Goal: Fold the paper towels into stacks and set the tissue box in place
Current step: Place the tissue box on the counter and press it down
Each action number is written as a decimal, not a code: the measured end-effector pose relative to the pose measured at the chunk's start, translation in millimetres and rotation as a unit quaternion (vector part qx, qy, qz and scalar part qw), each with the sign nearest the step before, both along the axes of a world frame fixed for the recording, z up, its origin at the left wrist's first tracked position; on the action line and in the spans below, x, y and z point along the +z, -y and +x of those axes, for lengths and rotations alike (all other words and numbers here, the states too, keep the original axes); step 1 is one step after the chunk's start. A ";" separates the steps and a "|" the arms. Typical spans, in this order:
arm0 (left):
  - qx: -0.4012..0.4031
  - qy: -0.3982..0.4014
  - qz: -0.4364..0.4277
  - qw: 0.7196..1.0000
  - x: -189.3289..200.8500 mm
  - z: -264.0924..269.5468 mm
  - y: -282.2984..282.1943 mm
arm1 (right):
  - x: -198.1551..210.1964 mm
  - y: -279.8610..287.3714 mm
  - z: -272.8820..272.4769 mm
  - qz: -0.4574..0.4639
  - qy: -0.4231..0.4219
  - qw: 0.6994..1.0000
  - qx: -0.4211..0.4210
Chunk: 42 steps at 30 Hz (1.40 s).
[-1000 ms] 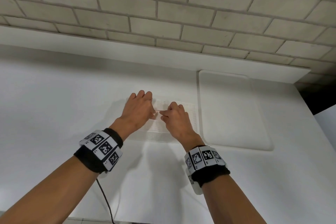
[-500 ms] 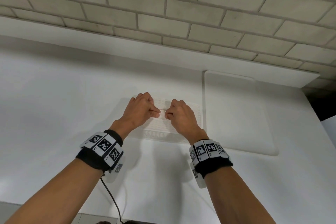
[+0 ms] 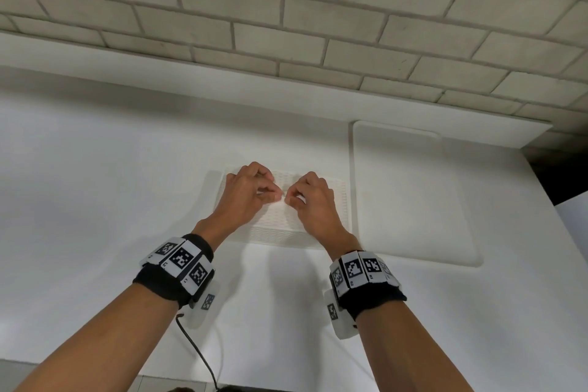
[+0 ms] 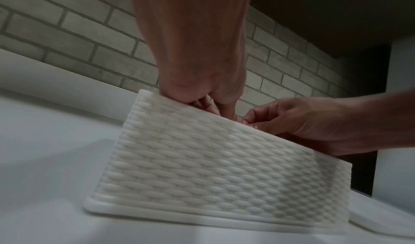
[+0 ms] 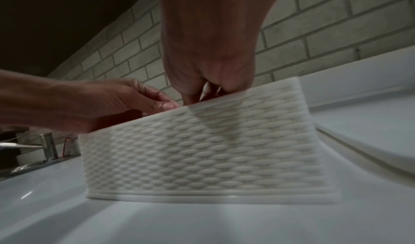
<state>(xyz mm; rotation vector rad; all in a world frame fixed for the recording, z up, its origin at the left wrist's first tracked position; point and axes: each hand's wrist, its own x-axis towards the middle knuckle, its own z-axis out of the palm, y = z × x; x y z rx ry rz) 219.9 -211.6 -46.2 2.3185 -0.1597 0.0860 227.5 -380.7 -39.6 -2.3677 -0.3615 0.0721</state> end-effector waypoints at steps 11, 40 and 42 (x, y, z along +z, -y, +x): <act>0.031 0.018 -0.014 0.999 -1.4 -1.0 4.1 | 2.3 8.1 -1.1 0.127 -0.043 0.991 -0.005; 0.261 -0.265 -0.370 0.851 22.7 -29.3 -34.2 | 20.2 48.9 -24.9 0.378 -0.276 0.811 -0.350; 0.257 -0.269 -0.367 0.853 23.2 -29.0 -33.4 | 22.0 48.3 -24.4 0.363 -0.276 0.819 -0.348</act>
